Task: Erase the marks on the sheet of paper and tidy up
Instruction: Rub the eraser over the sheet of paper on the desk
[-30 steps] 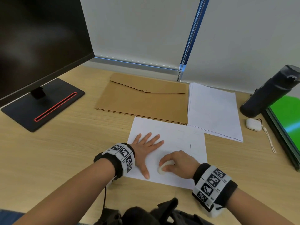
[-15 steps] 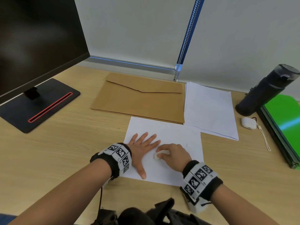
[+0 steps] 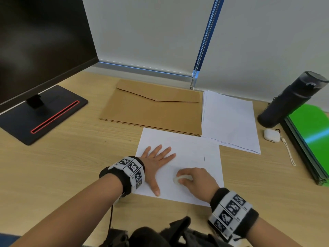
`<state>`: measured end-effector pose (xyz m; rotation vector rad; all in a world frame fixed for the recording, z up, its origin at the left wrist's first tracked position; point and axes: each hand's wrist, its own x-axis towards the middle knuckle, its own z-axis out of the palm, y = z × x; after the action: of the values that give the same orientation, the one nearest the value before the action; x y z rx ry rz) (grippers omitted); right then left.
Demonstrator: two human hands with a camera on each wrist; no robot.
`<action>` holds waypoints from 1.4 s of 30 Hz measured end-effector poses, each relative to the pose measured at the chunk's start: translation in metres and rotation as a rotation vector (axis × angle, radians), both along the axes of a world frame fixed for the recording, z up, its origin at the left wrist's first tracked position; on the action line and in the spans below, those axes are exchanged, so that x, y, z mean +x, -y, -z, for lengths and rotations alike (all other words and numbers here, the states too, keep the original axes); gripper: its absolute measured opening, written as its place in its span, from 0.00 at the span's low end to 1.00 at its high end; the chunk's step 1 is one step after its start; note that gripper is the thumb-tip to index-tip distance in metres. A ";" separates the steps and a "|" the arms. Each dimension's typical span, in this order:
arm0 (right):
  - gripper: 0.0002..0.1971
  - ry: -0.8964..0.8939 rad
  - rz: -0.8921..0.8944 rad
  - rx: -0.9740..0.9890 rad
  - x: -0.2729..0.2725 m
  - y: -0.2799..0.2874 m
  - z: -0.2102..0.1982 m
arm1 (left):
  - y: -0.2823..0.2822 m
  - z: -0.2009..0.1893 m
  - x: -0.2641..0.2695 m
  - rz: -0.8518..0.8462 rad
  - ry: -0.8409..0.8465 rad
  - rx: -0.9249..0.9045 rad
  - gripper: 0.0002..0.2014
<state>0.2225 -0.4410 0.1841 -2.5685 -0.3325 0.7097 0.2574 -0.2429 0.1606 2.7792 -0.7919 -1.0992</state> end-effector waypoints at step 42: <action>0.10 0.018 0.108 0.061 0.004 0.011 0.002 | 0.004 -0.004 0.002 0.022 -0.037 0.058 0.66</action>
<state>0.2263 -0.4520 0.1825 -2.5150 -0.2158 0.6281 0.2589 -0.2467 0.1649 2.7945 -0.8020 -1.1919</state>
